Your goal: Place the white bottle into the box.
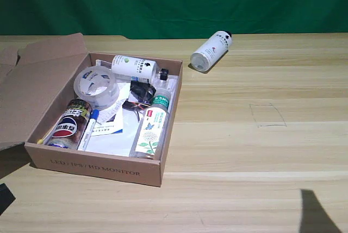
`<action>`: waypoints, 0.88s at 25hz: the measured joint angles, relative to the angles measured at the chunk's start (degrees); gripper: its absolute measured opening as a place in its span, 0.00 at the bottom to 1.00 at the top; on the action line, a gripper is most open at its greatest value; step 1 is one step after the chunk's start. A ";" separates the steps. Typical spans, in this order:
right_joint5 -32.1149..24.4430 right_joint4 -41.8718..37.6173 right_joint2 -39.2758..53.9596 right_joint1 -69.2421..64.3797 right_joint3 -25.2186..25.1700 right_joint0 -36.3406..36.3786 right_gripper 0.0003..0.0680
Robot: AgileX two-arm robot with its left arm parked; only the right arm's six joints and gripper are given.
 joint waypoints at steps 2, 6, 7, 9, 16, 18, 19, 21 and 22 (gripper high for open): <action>8.09 0.13 6.98 -5.49 -7.92 0.00 0.00; 17.49 1.06 19.37 -13.09 -16.00 0.00 0.00; 19.33 1.06 22.92 -15.36 -16.96 0.00 0.00; 21.17 1.00 28.01 -18.48 -17.56 0.00 0.00; 22.50 1.40 39.94 -21.61 -14.29 0.00 0.00; 22.50 0.85 40.75 -21.61 -14.18 0.00 0.00; 22.50 0.19 40.93 -21.61 -14.18 0.00 0.00; 22.50 -0.73 40.93 -21.61 -14.18 0.00 0.00; 22.50 -0.83 40.93 -21.61 -14.23 0.00 0.00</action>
